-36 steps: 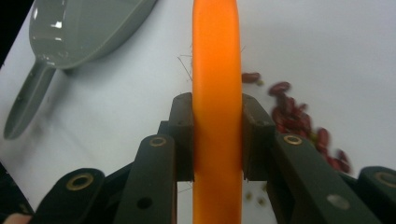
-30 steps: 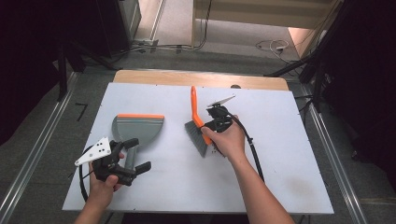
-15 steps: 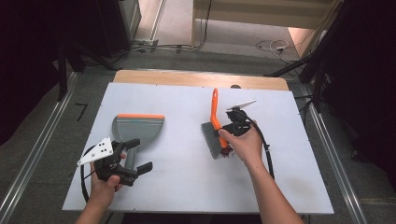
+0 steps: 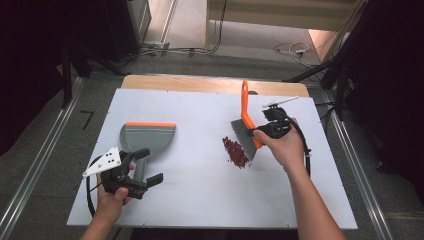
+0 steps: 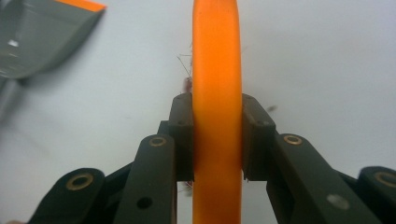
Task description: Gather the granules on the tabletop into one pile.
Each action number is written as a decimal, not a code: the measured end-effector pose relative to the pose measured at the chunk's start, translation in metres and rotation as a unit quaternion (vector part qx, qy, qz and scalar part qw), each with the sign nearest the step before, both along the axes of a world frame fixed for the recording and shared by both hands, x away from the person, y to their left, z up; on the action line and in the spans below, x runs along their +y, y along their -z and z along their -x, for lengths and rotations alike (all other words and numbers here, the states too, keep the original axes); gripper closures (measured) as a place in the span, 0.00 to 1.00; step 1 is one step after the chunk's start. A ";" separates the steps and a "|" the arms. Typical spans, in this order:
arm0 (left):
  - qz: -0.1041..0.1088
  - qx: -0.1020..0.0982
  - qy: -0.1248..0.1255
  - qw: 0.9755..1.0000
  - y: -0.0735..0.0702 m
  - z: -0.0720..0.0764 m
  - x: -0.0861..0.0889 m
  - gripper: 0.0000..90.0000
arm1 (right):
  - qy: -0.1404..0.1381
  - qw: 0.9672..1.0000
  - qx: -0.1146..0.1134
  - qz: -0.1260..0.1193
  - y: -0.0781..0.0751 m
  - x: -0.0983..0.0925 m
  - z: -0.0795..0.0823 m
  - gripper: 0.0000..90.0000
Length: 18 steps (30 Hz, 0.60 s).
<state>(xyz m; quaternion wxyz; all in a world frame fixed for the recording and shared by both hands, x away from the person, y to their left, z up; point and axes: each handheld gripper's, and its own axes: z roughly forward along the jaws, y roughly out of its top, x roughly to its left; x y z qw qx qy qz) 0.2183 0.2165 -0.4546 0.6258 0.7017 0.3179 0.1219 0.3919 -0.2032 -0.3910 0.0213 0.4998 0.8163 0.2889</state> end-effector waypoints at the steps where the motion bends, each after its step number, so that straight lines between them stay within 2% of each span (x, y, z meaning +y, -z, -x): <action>1: 0.000 0.000 0.000 1.000 0.000 0.000 0.000 0.02 | -0.002 1.000 -0.010 0.019 -0.001 -0.003 -0.002 0.76; 2: 0.001 0.000 0.000 1.000 0.000 0.000 0.000 0.02 | -0.005 0.999 -0.025 0.046 -0.001 -0.004 -0.003 0.76; 4: 0.000 0.001 0.000 1.000 0.000 0.000 0.000 0.02 | -0.006 0.996 -0.034 0.088 0.004 -0.004 -0.006 0.76; 6: -0.001 0.001 0.001 1.000 0.000 0.000 -0.001 0.02 | -0.007 0.990 -0.043 0.135 0.012 0.000 -0.007 0.76; 8: -0.001 0.001 0.001 1.000 0.000 0.000 -0.001 0.02 | -0.007 0.984 -0.057 0.170 0.019 0.004 -0.007 0.76; 10: -0.002 0.000 0.000 1.000 0.000 0.000 0.000 0.02 | -0.008 0.979 -0.072 0.192 0.026 0.010 -0.005 0.76; 12: -0.001 0.000 -0.001 1.000 0.000 0.000 0.000 0.02 | -0.012 0.972 -0.082 0.218 0.032 0.017 -0.003 0.76; 13: -0.001 0.000 0.000 1.000 0.000 0.000 0.000 0.02 | -0.014 0.971 -0.084 0.223 0.034 0.019 -0.003 0.76; 14: -0.001 -0.001 0.000 1.000 0.000 0.000 0.000 0.02 | -0.017 0.970 -0.082 0.226 0.038 0.022 -0.001 0.76; 15: -0.001 -0.001 0.000 1.000 0.000 0.000 0.000 0.02 | -0.020 0.972 -0.083 0.219 0.039 0.023 0.001 0.76; 16: -0.001 -0.001 0.000 1.000 0.000 0.000 0.001 0.02 | -0.021 0.972 -0.085 0.218 0.039 0.025 0.002 0.76; 18: -0.001 -0.001 0.000 1.000 0.000 0.000 0.001 0.02 | -0.027 0.970 -0.089 0.226 0.040 0.031 0.008 0.76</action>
